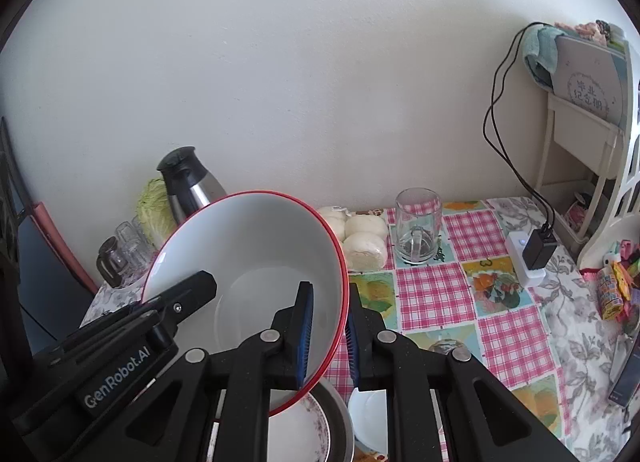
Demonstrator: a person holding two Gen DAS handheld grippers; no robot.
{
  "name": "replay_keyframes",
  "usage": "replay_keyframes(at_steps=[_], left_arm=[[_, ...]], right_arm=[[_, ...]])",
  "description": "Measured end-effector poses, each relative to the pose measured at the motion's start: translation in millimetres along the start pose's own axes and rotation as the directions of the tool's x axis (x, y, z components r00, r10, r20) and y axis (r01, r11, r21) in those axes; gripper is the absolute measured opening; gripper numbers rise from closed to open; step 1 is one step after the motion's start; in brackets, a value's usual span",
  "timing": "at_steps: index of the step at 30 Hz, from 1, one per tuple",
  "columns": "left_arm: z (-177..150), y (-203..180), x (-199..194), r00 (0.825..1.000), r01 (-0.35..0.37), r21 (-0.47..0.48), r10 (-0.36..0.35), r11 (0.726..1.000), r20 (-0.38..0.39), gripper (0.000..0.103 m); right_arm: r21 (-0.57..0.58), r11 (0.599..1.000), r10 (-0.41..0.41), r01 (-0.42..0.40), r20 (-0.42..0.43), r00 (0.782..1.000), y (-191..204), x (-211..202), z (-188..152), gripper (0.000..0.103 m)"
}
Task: Organize plates and bowls
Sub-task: 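Lift the red-rimmed bowl with both grippers and carry it toward the basin, then lower the red-rimmed bowl into the basin onto the floral plate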
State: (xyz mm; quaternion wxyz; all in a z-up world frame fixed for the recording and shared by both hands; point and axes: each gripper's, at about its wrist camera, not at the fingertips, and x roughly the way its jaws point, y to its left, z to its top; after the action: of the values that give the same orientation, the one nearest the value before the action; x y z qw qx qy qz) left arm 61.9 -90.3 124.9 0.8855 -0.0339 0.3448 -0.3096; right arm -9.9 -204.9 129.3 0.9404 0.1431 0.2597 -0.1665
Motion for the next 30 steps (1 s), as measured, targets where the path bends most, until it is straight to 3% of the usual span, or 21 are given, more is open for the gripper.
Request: replay_keyframes(at_steps=[6, 14, 22, 30], left_arm=[[-9, 17, -25, 0.999, 0.01, -0.039, -0.009, 0.999, 0.03, 0.013], [-26, 43, -42, 0.999, 0.017, -0.09, -0.014, 0.996, 0.038, 0.013], [-50, 69, -37, 1.0, 0.005, -0.147, -0.007, 0.989, -0.012, 0.013], [-71, 101, -20, 0.996, -0.012, -0.234, -0.01, 0.972, -0.092, 0.013]], right_arm=[[-0.059, 0.998, 0.001, 0.0, 0.019, 1.0, 21, -23, -5, 0.016], [-0.092, 0.995, 0.025, -0.027, -0.015, 1.0, 42, -29, -22, 0.016], [-0.13, 0.991, 0.014, -0.024, -0.076, 0.997, 60, -17, -46, 0.016], [-0.135, 0.989, 0.033, -0.059, -0.19, 0.981, 66, 14, -75, 0.016]])
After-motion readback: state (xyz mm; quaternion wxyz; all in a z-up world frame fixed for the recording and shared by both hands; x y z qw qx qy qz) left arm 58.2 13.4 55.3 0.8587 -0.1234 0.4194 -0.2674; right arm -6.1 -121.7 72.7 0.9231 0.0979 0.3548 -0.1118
